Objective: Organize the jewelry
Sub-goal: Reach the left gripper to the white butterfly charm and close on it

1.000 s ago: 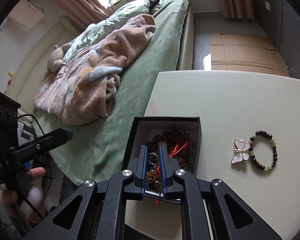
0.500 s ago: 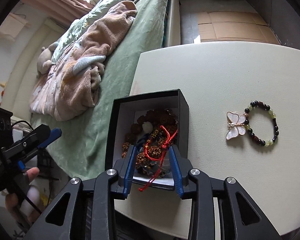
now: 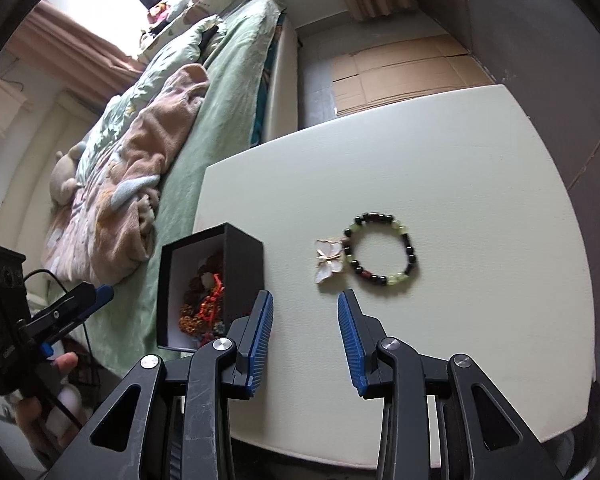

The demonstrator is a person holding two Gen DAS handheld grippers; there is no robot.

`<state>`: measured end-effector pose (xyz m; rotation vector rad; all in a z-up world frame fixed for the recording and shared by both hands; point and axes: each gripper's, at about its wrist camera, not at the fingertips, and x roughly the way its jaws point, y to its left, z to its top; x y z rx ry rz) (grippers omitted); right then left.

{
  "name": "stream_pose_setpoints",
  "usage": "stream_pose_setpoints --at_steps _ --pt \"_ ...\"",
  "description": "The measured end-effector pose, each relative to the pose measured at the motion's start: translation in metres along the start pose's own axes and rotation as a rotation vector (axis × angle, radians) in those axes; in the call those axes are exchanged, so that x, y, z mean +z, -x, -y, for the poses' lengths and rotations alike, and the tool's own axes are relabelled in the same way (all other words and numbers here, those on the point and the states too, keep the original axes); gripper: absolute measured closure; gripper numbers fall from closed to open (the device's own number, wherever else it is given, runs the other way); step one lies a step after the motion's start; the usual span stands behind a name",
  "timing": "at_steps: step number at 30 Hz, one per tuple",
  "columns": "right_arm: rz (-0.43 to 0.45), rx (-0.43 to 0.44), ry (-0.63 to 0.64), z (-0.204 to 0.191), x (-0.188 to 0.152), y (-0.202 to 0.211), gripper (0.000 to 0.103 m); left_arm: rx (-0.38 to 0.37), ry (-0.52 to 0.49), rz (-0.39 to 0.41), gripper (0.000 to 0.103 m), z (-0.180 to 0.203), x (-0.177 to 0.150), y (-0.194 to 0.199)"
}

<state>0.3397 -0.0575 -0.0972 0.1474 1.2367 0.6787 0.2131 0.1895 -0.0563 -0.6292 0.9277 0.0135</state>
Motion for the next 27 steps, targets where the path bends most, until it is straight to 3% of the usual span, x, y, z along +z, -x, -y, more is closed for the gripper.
stream_pose_setpoints --at_steps 4,6,8,14,18,27 --pt "0.015 -0.009 -0.049 0.025 -0.002 0.009 0.065 -0.005 -0.068 -0.021 0.023 0.027 0.003 -0.014" --pt "0.036 -0.025 -0.077 0.038 -0.003 0.014 0.044 -0.002 -0.106 -0.036 0.023 0.042 0.004 -0.022" --pt "0.062 -0.037 -0.105 0.050 -0.006 0.020 0.036 0.001 -0.143 -0.052 0.023 0.056 0.004 -0.030" --pt "0.077 -0.036 -0.190 0.082 -0.012 0.026 0.036 0.016 -0.218 -0.140 0.023 0.093 0.003 -0.064" --pt "0.086 -0.024 -0.220 0.096 -0.019 0.029 0.036 0.055 -0.219 -0.189 0.030 0.104 0.004 -0.086" --pt "0.092 -0.015 -0.204 0.107 -0.031 0.034 0.036 0.126 -0.266 -0.303 0.040 0.122 0.002 -0.136"
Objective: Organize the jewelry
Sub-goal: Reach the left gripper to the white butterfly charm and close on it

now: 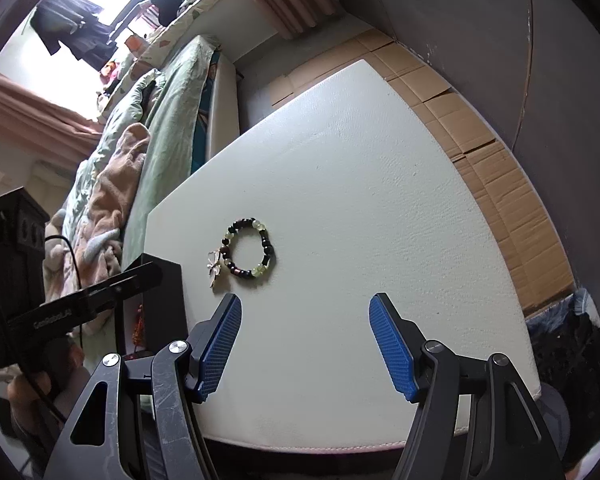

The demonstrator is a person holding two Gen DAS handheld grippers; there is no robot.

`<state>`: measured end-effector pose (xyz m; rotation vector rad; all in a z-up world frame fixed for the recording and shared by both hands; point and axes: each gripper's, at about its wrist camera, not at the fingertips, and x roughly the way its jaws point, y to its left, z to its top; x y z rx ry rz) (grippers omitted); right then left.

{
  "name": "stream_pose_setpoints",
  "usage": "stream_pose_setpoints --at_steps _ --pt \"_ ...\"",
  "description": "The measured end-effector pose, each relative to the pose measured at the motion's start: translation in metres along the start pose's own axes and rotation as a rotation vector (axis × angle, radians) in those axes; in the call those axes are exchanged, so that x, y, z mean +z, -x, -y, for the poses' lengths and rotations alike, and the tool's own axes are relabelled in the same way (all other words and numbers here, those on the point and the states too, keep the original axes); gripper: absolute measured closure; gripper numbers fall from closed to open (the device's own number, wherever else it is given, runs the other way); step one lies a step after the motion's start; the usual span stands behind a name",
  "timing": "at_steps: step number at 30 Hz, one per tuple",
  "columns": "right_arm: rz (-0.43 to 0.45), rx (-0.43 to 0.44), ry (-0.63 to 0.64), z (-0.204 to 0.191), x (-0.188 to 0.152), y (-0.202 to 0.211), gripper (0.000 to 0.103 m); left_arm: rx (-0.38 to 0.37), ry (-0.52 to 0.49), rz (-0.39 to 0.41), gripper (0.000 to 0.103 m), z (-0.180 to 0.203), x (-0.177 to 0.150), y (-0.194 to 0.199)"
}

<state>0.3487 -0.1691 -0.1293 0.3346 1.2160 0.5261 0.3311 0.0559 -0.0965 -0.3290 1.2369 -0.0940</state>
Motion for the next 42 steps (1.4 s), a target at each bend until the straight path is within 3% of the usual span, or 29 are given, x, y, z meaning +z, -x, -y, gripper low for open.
stream_pose_setpoints --at_steps 5,6,8,24,29,32,39,42 --pt "0.005 0.047 -0.013 0.006 -0.005 0.004 0.033 0.064 -0.044 -0.058 0.042 0.011 0.006 -0.024" --pt "0.002 0.059 -0.026 0.009 -0.006 0.003 0.019 0.079 -0.053 -0.075 0.044 0.012 0.006 -0.029" --pt "0.007 0.065 -0.039 0.013 -0.007 0.004 0.003 0.108 -0.069 -0.100 0.048 0.013 0.006 -0.039" --pt "0.039 0.045 -0.057 0.026 -0.011 0.015 0.002 0.230 -0.169 -0.119 0.053 0.019 0.011 -0.063" --pt "0.032 0.045 -0.068 0.026 -0.011 0.011 0.002 0.225 -0.215 -0.131 0.059 0.020 0.009 -0.059" --pt "0.030 0.046 -0.067 0.026 -0.011 0.009 0.002 0.258 -0.253 -0.117 0.059 0.024 0.010 -0.056" --pt "0.031 0.040 -0.070 0.026 -0.012 0.009 0.002 0.278 -0.336 -0.181 0.059 0.034 0.017 -0.073" --pt "0.029 0.037 -0.072 0.028 -0.012 0.009 0.002 0.237 -0.316 -0.180 0.059 0.030 0.023 -0.076"
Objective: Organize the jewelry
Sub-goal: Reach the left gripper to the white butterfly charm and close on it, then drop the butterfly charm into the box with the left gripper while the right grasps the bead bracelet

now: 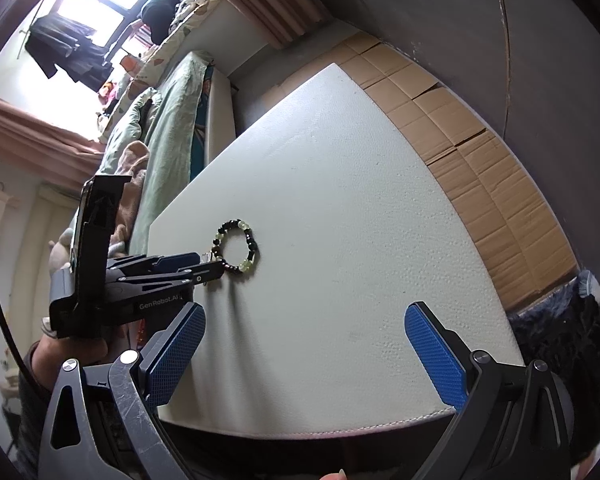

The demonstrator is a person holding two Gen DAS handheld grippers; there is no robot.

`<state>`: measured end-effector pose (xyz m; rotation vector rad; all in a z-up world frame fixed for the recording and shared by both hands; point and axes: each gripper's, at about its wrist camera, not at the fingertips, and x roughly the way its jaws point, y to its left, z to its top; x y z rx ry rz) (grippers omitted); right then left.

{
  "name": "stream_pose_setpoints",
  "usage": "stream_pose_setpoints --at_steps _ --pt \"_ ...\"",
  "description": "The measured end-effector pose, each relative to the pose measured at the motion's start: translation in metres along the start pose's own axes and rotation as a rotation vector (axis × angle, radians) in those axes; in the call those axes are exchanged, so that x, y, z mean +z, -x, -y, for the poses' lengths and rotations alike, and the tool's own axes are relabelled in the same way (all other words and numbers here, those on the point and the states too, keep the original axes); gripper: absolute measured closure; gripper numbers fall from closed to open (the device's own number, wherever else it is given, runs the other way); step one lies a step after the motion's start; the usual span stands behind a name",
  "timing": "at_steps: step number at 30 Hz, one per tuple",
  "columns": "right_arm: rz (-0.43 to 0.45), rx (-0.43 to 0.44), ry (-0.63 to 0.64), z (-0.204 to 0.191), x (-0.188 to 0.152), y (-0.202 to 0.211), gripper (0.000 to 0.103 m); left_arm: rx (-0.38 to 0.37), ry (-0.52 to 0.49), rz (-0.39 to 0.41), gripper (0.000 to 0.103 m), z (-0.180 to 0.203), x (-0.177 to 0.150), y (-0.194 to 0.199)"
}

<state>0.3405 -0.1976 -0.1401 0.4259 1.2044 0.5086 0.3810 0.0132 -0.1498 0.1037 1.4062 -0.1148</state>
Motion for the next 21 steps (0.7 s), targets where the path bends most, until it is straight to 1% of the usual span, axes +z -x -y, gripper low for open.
stream_pose_setpoints --at_steps 2,3,4,7,12,16,17,19,21 --pt "-0.002 0.001 -0.005 0.001 0.000 0.000 0.002 -0.054 0.030 -0.003 0.067 -0.005 -0.001 0.000" --pt "-0.002 0.002 -0.008 0.002 0.000 0.001 0.002 -0.042 0.036 -0.001 0.078 -0.009 -0.001 -0.001" --pt "0.000 0.003 -0.010 0.002 0.000 0.001 0.002 -0.042 0.038 0.005 0.078 -0.011 -0.001 -0.001" --pt "0.010 0.002 -0.004 -0.001 0.001 0.000 0.002 -0.077 0.068 0.010 0.078 -0.020 -0.003 0.002" --pt "0.008 0.004 0.020 -0.011 0.006 -0.007 0.002 -0.101 0.107 0.070 0.078 -0.038 -0.003 0.024" --pt "-0.009 0.021 0.032 -0.022 0.013 -0.020 0.003 -0.104 0.116 0.113 0.078 -0.048 -0.007 0.046" --pt "-0.016 0.027 0.037 -0.025 0.016 -0.024 0.004 -0.108 0.120 0.123 0.078 -0.051 -0.009 0.052" --pt "-0.030 0.032 0.055 -0.033 0.020 -0.031 0.011 -0.112 0.133 0.148 0.078 -0.056 -0.012 0.063" --pt "-0.060 0.043 0.063 -0.040 0.025 -0.040 0.020 -0.119 0.148 0.168 0.078 -0.056 -0.019 0.075"
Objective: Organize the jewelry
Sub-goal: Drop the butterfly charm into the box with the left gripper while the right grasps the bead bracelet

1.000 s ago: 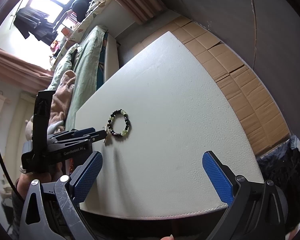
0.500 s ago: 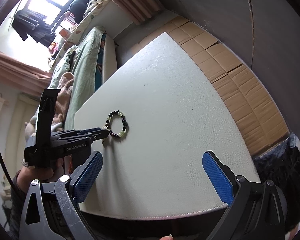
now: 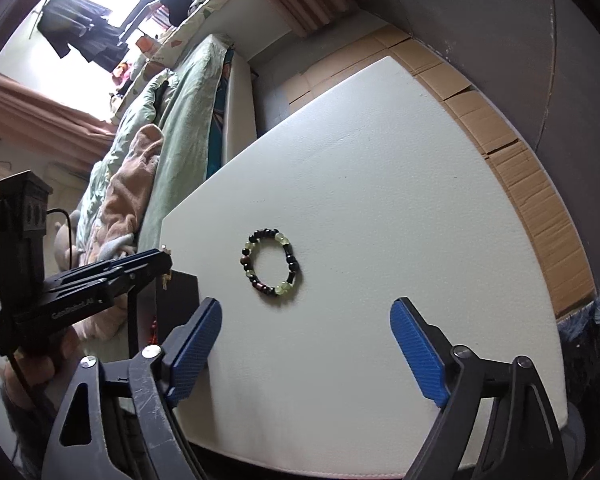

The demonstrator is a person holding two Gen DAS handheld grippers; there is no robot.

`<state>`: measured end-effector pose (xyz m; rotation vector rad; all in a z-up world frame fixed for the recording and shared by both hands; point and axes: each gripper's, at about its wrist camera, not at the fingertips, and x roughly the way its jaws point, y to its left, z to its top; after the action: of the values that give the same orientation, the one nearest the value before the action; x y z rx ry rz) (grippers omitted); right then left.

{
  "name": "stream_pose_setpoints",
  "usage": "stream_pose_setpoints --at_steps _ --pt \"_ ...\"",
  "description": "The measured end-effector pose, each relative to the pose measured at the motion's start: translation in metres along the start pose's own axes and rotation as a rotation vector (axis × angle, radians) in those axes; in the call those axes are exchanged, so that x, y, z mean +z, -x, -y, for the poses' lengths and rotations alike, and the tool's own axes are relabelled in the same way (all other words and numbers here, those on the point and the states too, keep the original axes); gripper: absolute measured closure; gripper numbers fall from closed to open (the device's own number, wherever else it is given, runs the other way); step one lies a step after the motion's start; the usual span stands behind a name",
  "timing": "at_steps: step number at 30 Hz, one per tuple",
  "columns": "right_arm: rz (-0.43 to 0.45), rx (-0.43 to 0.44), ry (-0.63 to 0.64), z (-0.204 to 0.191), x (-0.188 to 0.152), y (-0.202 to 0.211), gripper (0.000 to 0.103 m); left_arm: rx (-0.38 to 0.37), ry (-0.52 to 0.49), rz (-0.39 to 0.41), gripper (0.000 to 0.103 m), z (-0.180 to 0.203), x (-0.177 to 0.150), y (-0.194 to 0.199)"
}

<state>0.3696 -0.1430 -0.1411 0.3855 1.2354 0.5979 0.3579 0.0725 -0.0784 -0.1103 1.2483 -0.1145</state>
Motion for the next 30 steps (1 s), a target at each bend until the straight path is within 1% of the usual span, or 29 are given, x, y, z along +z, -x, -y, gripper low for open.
stream_pose_setpoints --at_steps 1,2,3,7,9,13,15,17,19,20,22,23,25,29,30 --pt "-0.011 0.010 -0.003 -0.002 0.003 -0.004 0.022 -0.004 0.006 0.009 0.078 0.000 -0.002 0.007" --pt "-0.020 0.015 0.000 -0.004 0.007 -0.009 0.026 -0.006 0.012 0.021 0.078 -0.003 -0.003 0.013" --pt "-0.028 0.007 0.005 -0.007 0.010 -0.013 0.032 -0.008 0.016 0.030 0.078 -0.002 -0.005 0.017" --pt "-0.049 -0.040 0.046 -0.019 0.020 -0.028 0.041 -0.017 0.038 0.064 0.078 -0.011 -0.012 0.037" --pt "-0.063 -0.066 0.078 -0.027 0.024 -0.037 0.048 -0.018 0.046 0.076 0.078 -0.017 -0.014 0.042" --pt "-0.101 -0.138 0.136 -0.040 0.028 -0.058 0.054 -0.017 0.062 0.097 0.078 -0.030 -0.022 0.052" --pt "-0.121 -0.185 0.174 -0.046 0.028 -0.068 0.063 -0.016 0.074 0.102 0.078 -0.037 -0.027 0.056" --pt "-0.137 -0.230 0.220 -0.054 0.027 -0.079 0.064 -0.019 0.089 0.109 0.078 -0.043 -0.033 0.059" --pt "-0.148 -0.279 0.270 -0.061 0.026 -0.088 0.069 -0.022 0.101 0.113 0.078 -0.049 -0.039 0.061" --pt "-0.138 -0.306 0.296 -0.065 0.025 -0.090 0.073 -0.022 0.108 0.113 0.078 -0.053 -0.043 0.061" --pt "-0.136 -0.353 0.339 -0.072 0.025 -0.093 0.088 -0.014 0.121 0.109 0.078 -0.058 -0.049 0.061" --pt "-0.143 -0.359 0.344 -0.073 0.026 -0.093 0.097 -0.007 0.125 0.108 0.078 -0.060 -0.051 0.060" --pt "-0.134 -0.331 0.328 -0.073 0.027 -0.086 0.097 -0.012 0.137 0.107 0.078 -0.065 -0.057 0.059" --pt "-0.061 -0.261 0.314 -0.086 0.030 -0.054 0.097 -0.046 0.171 0.087 0.077 -0.072 -0.065 0.054" --pt "-0.049 -0.248 0.316 -0.090 0.030 -0.048 0.097 -0.044 0.176 0.085 0.074 -0.073 -0.066 0.053"
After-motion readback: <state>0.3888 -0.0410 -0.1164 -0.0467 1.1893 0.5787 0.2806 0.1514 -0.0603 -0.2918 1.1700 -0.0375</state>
